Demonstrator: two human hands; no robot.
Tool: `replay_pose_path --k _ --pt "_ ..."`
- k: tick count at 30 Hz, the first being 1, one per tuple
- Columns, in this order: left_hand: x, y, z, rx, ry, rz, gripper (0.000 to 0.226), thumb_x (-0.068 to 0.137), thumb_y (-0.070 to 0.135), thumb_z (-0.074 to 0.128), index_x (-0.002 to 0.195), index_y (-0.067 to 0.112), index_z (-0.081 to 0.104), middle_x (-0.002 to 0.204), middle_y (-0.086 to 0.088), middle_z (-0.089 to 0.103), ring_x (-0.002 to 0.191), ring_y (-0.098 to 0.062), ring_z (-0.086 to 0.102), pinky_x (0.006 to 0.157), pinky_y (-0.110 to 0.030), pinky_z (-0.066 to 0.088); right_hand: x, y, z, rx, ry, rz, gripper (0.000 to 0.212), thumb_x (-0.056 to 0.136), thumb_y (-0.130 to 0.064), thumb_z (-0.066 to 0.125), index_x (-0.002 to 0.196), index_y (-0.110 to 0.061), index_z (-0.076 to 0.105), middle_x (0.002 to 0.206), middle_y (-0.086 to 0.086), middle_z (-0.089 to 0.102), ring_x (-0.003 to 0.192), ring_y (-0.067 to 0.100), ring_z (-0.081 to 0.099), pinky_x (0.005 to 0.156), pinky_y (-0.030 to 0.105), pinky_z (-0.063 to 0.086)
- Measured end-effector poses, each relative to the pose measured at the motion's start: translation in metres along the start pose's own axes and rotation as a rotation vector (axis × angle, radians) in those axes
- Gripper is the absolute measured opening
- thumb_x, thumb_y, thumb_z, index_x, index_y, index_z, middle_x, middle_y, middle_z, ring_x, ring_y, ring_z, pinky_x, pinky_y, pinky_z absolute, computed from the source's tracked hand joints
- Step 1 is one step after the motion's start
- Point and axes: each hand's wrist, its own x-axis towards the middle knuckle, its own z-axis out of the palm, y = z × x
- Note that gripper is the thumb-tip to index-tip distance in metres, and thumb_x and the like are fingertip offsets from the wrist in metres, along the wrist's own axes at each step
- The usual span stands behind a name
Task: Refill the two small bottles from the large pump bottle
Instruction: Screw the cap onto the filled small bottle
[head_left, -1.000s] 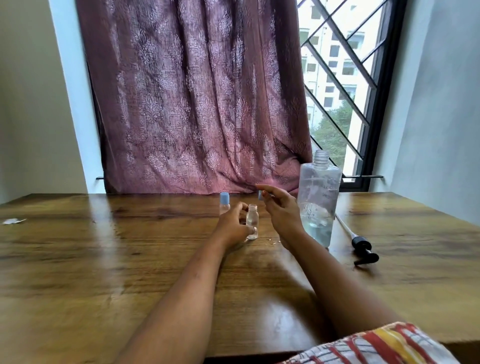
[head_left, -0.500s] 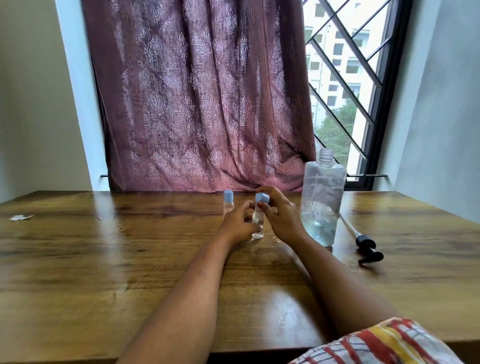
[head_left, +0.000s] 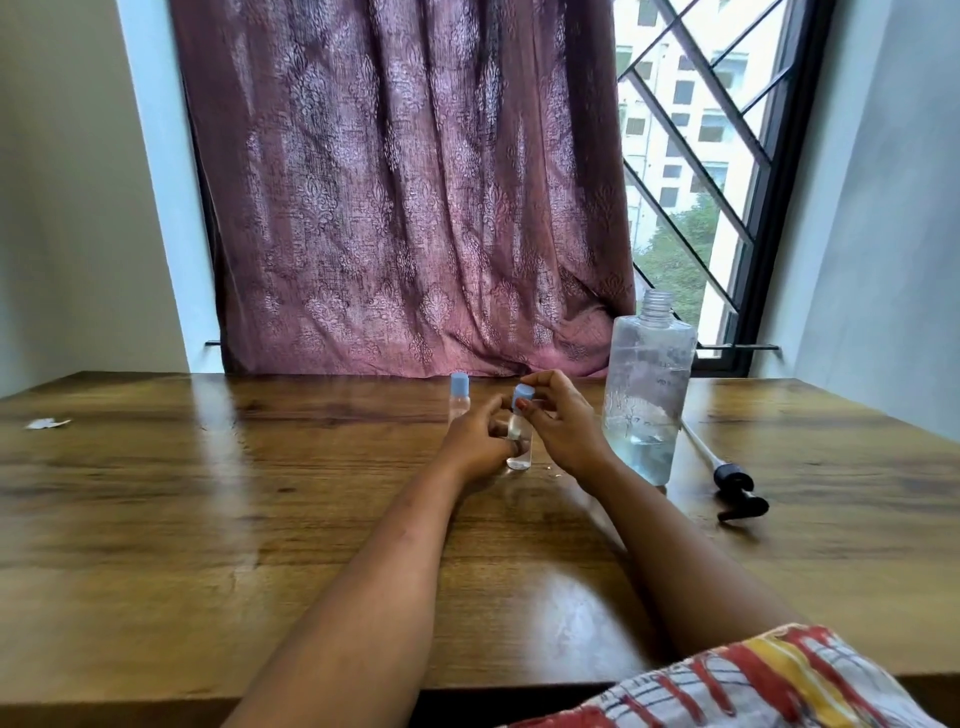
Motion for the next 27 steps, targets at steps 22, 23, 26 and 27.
replay_pose_path --k 22,23,26,27 --pt "-0.0029 0.0041 -0.0015 -0.021 -0.025 -0.015 0.040 0.080 -0.001 0.064 0.112 0.021 0.055 0.080 -0.001 0.066 0.075 -0.007 0.060 0.068 -0.021 0.046 0.0080 0.0011 0.0002 0.102 0.151 0.090 0.024 0.096 -0.040 0.040 0.106 -0.031 0.059 0.102 0.006 0.069 0.100 0.023 0.063 0.093 0.049 0.048" --pt "-0.0024 0.0037 -0.0013 -0.013 -0.023 -0.017 0.037 0.080 0.000 0.066 0.110 0.019 0.055 0.085 -0.005 0.069 0.080 -0.010 0.062 0.072 -0.023 0.047 0.0083 -0.0001 -0.0015 0.108 0.197 0.112 0.021 0.097 -0.039 0.039 0.093 -0.031 0.058 0.091 0.007 0.070 0.093 0.025 0.065 0.088 0.048 0.049" --pt "-0.0017 0.0037 -0.0009 0.002 -0.019 -0.029 0.036 0.079 0.003 0.068 0.110 0.017 0.055 0.099 -0.013 0.072 0.090 -0.014 0.063 0.082 -0.028 0.047 0.0077 -0.0027 -0.0036 0.086 0.302 0.093 0.026 0.098 -0.034 0.040 0.079 -0.022 0.052 0.075 0.007 0.069 0.080 0.028 0.065 0.079 0.048 0.050" --pt "-0.0014 0.0035 -0.0010 0.008 -0.020 -0.030 0.036 0.079 0.002 0.067 0.110 0.016 0.055 0.101 -0.014 0.072 0.091 -0.015 0.063 0.083 -0.028 0.047 0.0070 -0.0034 -0.0040 0.062 0.314 0.081 0.026 0.098 -0.034 0.040 0.083 -0.017 0.054 0.075 0.007 0.067 0.078 0.028 0.063 0.078 0.050 0.051"
